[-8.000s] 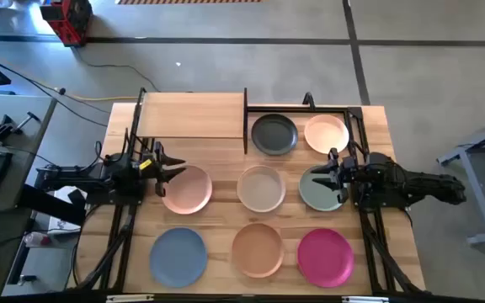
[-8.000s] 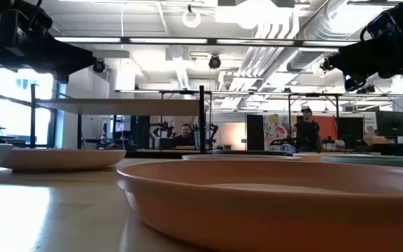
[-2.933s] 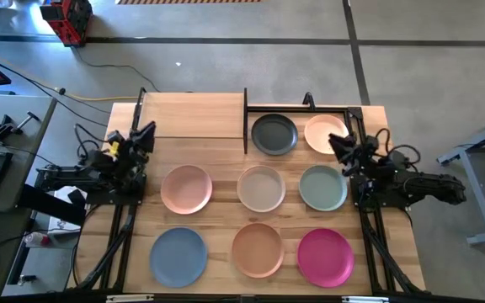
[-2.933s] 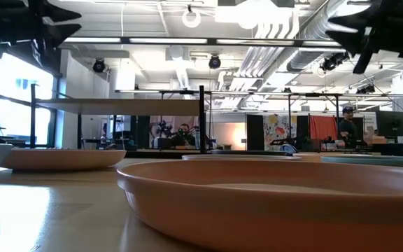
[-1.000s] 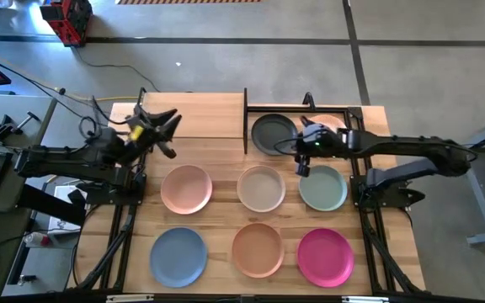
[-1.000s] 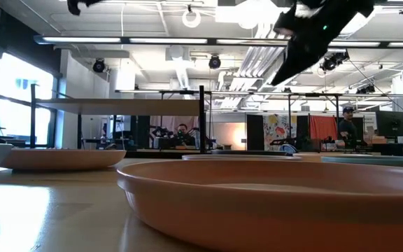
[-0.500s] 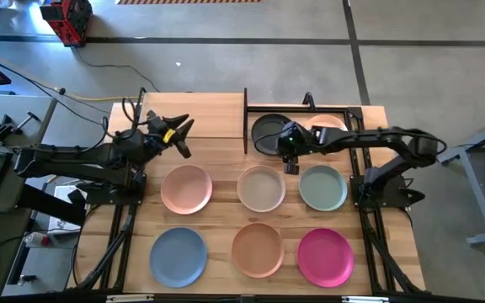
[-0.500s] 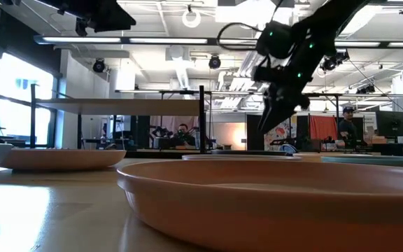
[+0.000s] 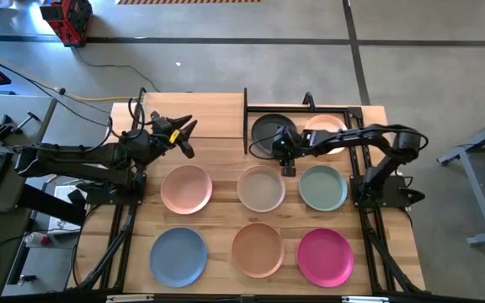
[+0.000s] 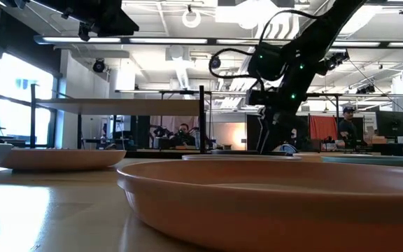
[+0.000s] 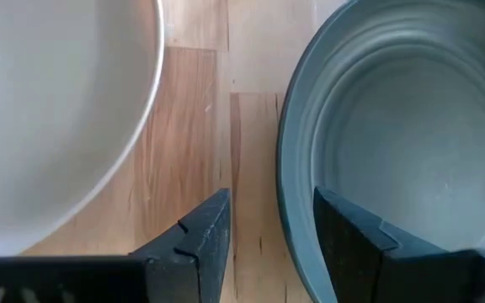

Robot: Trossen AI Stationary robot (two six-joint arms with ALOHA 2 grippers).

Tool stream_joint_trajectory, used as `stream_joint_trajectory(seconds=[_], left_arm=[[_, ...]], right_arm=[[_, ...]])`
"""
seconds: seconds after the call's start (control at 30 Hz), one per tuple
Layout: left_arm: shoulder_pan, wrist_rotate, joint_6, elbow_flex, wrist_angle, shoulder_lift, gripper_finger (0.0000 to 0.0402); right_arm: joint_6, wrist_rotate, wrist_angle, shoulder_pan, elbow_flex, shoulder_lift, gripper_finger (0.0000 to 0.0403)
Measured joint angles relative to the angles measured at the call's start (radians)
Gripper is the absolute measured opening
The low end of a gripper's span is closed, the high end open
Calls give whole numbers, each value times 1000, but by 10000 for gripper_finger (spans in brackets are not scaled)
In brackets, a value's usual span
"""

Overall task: Place and stack plates onto a shelf
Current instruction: Put the black plate on the shelf

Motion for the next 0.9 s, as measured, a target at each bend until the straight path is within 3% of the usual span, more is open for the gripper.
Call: stream_joint_trajectory(seconds=[0.43, 0.8, 0.9], left_arm=[[1, 0, 0, 0, -3, 0, 101], [1, 0, 1, 0, -9, 0, 101], [1, 0, 1, 0, -9, 0, 101]], right_arm=[[25, 39, 23, 1, 0, 61, 141], [62, 52, 23, 0, 3, 60, 11], [82, 51, 17, 1, 7, 60, 11]])
